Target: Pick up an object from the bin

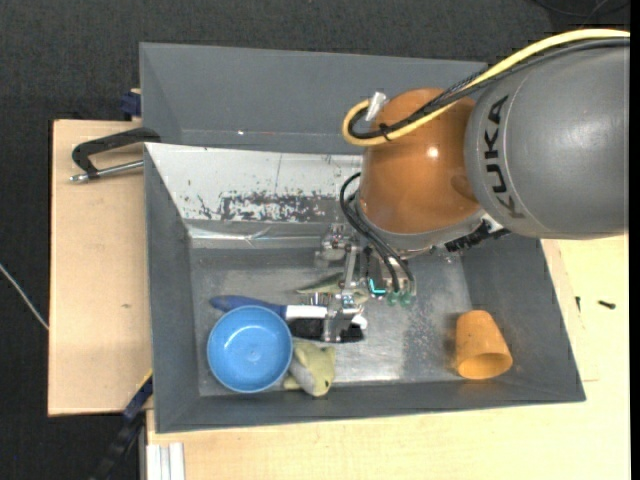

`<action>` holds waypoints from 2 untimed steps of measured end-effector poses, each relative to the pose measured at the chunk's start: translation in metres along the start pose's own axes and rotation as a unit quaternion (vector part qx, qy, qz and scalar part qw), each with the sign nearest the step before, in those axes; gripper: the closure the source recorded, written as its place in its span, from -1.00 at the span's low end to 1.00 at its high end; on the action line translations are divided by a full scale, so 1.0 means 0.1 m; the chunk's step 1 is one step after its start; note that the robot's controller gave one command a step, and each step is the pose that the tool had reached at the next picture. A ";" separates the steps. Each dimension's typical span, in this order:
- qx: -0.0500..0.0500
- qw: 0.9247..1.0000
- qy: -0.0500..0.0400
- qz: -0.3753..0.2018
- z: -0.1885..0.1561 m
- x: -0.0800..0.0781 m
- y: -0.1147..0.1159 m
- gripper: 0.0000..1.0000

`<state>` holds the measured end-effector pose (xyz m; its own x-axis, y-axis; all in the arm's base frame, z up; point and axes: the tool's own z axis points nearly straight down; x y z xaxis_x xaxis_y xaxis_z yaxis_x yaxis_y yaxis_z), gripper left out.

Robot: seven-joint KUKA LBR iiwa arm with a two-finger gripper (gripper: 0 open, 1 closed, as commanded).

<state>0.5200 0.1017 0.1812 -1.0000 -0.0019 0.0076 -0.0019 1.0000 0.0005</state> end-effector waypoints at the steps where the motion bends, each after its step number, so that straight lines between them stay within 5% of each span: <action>1: -0.002 0.998 -0.006 0.062 1.08 -0.10 -0.06 -1.00; 2: -0.002 0.998 -0.007 0.061 1.05 -0.11 -0.06 1.00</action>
Offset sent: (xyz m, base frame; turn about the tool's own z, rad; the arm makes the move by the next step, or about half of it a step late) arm 0.0060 -0.0071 -0.1112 0.1232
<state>0.5298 0.0956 0.0764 -0.9928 0.1198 -0.0061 0.1197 0.9928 0.0036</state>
